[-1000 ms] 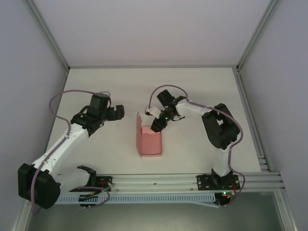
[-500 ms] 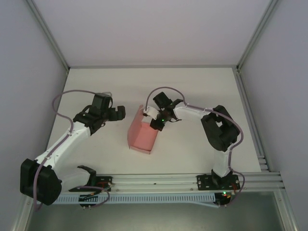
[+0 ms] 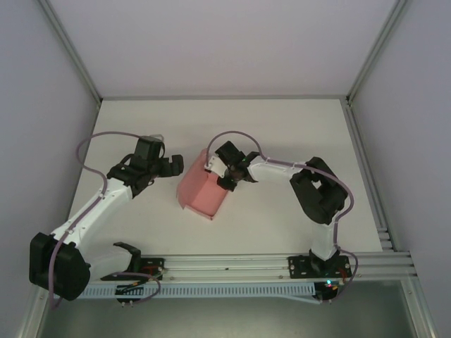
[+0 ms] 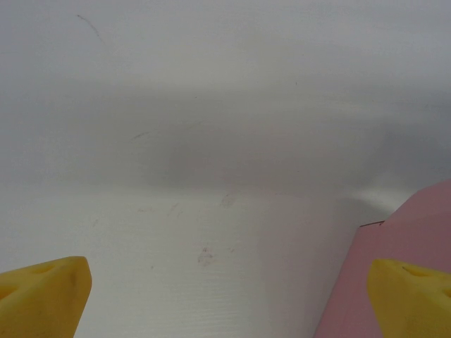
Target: Assemble paper box
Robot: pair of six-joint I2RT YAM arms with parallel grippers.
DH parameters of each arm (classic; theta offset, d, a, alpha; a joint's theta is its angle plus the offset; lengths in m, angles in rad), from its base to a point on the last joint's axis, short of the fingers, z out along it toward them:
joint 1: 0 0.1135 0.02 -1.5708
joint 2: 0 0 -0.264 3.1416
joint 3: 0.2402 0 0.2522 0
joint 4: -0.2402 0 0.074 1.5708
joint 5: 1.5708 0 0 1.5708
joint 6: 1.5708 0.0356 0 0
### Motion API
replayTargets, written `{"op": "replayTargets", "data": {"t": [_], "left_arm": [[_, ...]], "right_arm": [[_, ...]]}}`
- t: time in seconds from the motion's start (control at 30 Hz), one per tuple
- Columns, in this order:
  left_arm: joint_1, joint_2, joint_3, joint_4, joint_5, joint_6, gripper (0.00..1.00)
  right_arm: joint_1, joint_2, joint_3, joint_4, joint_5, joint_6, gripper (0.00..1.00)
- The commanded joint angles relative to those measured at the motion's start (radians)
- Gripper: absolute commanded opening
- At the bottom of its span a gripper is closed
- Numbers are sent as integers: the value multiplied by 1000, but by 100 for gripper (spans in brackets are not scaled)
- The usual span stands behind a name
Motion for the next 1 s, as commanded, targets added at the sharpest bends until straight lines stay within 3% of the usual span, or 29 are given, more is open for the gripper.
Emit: {"op": "replayTargets", "data": {"t": [0.0, 0.13, 0.27, 0.4, 0.47, 0.57, 0.7, 0.77, 0.9, 0.97], "left_arm": [[8, -22, -9, 9, 10, -11, 100], [8, -22, 0, 9, 9, -16, 100], [10, -40, 21, -7, -22, -43, 100], [29, -89, 50, -5, -46, -69, 100], [46, -114, 66, 1, -44, -80, 100], [69, -141, 77, 15, -35, -107, 100], [105, -129, 62, 58, 33, -127, 100], [111, -107, 32, 138, 136, -120, 100], [108, -20, -9, 398, 495, -90, 100], [94, 27, -4, 497, 616, -72, 100]], "right_arm": [[3, 36, 0, -52, 59, -12, 18], [11, 25, 5, -11, 76, 16, 1], [17, -44, -37, 96, 176, 116, 0], [7, -205, -108, 212, 444, 305, 0], [-16, -285, -119, 210, 469, 379, 0], [-73, -411, -165, 245, 393, 485, 0], [-143, -568, -283, 417, 78, 575, 0], [-150, -607, -311, 481, -39, 604, 0], [-145, -622, -336, 634, -266, 675, 0], [-139, -609, -325, 667, -322, 699, 0]]}}
